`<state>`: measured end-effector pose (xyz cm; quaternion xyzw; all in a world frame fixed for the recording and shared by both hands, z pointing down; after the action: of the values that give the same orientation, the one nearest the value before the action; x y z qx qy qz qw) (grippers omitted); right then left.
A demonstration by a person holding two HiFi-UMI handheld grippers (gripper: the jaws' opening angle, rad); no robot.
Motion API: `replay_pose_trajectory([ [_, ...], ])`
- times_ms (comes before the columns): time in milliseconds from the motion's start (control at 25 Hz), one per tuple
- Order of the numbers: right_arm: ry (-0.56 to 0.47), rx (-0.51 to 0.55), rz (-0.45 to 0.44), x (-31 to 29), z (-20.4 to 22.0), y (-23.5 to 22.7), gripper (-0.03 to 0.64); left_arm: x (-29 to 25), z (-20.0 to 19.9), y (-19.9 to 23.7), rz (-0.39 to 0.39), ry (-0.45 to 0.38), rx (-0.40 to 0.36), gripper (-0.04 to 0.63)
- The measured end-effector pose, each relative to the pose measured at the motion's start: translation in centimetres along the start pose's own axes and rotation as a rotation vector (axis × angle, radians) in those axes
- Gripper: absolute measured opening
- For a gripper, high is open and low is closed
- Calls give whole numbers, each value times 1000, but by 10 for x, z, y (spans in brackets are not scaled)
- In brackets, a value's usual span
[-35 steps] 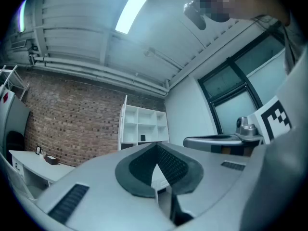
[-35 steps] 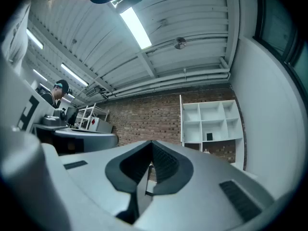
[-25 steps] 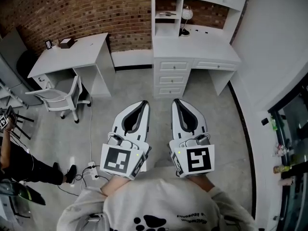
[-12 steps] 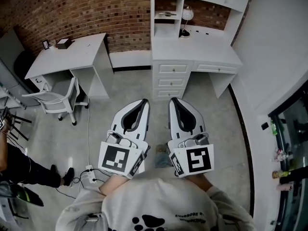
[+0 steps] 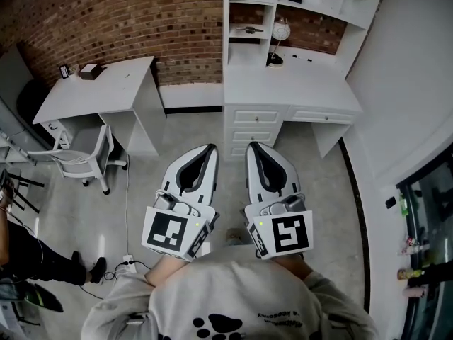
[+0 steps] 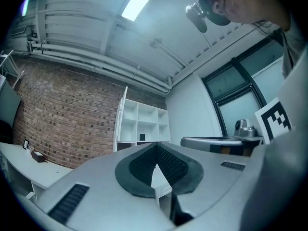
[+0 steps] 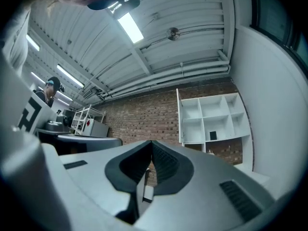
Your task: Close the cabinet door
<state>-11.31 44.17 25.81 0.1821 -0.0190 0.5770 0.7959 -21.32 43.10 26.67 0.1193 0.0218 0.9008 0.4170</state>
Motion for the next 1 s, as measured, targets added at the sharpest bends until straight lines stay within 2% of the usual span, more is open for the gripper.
replay_pose_trajectory([
  [200, -11, 10, -19, -36, 11, -32, 18, -47, 2, 12, -4, -15, -6, 8],
  [480, -26, 3, -57, -76, 34, -66, 18, -94, 12, 28, -48, -29, -17, 8],
  [1000, -14, -14, -99, -122, 61, -86, 18, -135, 25, 62, -106, -21, -11, 8],
])
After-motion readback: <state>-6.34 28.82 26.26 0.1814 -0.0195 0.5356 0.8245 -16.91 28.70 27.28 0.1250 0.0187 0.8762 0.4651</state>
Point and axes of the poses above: the fingertips, and each gripper's own axes: x backward along the fingers, y to its left, z out of its underside, the point moved 3 cm from there along x, backward along the fingers, and after that the axes turned 9 degrees about x, right-handed, at the moved point
